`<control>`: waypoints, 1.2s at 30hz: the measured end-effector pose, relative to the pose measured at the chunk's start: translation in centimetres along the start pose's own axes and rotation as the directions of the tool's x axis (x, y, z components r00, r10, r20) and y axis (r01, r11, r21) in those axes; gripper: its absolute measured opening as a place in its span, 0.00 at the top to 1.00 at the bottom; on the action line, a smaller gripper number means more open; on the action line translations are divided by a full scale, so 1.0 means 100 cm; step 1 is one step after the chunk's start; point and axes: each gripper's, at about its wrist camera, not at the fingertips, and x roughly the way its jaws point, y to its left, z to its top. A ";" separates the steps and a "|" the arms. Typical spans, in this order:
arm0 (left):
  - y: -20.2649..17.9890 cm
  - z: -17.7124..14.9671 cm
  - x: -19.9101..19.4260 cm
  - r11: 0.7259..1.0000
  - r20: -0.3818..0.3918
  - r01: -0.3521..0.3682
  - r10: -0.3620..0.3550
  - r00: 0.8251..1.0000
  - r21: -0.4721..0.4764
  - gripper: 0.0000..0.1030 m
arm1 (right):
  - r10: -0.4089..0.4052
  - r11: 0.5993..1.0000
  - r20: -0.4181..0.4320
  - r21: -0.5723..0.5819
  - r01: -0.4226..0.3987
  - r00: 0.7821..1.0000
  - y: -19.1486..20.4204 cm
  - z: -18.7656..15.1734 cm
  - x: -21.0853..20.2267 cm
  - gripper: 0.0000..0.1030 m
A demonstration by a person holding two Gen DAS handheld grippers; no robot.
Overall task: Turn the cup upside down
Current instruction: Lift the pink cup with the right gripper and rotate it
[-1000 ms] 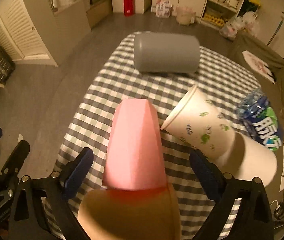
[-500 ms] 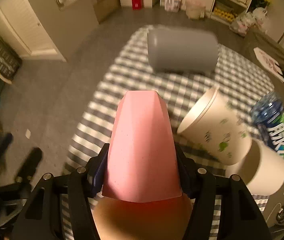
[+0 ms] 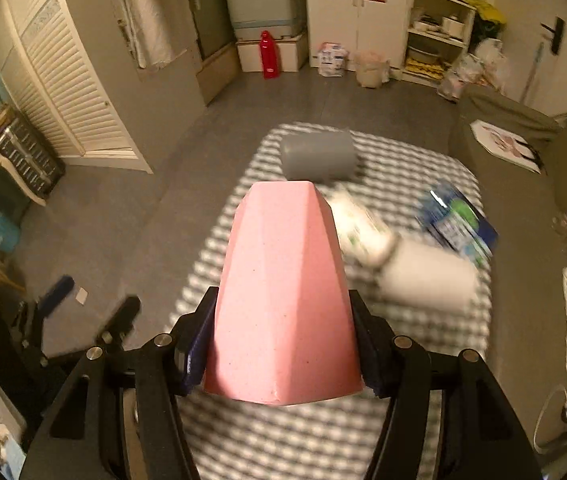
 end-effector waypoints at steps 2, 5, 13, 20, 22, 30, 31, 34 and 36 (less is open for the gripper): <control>-0.004 -0.009 -0.006 1.000 -0.018 0.002 -0.002 1.000 0.006 0.00 | 0.004 0.999 -0.019 0.034 -0.003 1.000 -0.007 -0.024 -0.003 0.41; -0.013 -0.028 -0.016 0.999 -0.033 0.002 -0.001 0.999 0.035 0.00 | 0.008 0.996 -0.059 0.088 -0.003 0.998 -0.018 -0.065 0.004 0.41; -0.025 -0.067 -0.017 0.998 -0.114 -0.001 0.009 0.993 0.067 0.00 | 0.013 0.992 -0.125 0.127 0.002 0.992 -0.026 -0.128 0.042 0.41; -0.026 -0.079 -0.011 0.997 -0.152 -0.014 0.025 0.988 0.077 0.00 | -0.002 0.993 -0.145 0.119 0.020 0.989 -0.024 -0.135 0.057 0.41; -0.027 -0.081 -0.010 0.997 -0.158 -0.013 0.026 0.987 0.079 0.00 | -0.006 0.992 -0.154 0.120 0.025 0.988 -0.025 -0.139 0.060 0.41; -0.033 -0.078 -0.009 0.995 -0.174 -0.001 0.018 0.985 0.095 0.00 | 0.027 0.990 -0.128 0.138 -0.009 0.991 -0.036 -0.147 0.050 0.18; -0.034 -0.078 -0.010 0.995 -0.178 0.002 0.016 0.984 0.096 0.00 | 0.027 0.990 -0.111 0.137 -0.012 0.994 -0.040 -0.146 0.043 0.17; -0.040 -0.076 -0.008 0.995 -0.206 0.016 0.003 0.978 0.094 0.00 | -0.003 0.992 -0.065 0.125 0.011 0.998 -0.052 -0.142 0.019 0.16; -0.046 -0.074 -0.008 0.995 -0.224 0.029 -0.007 0.974 0.093 0.00 | -0.038 0.992 -0.057 0.115 0.044 0.998 -0.060 -0.138 0.008 0.15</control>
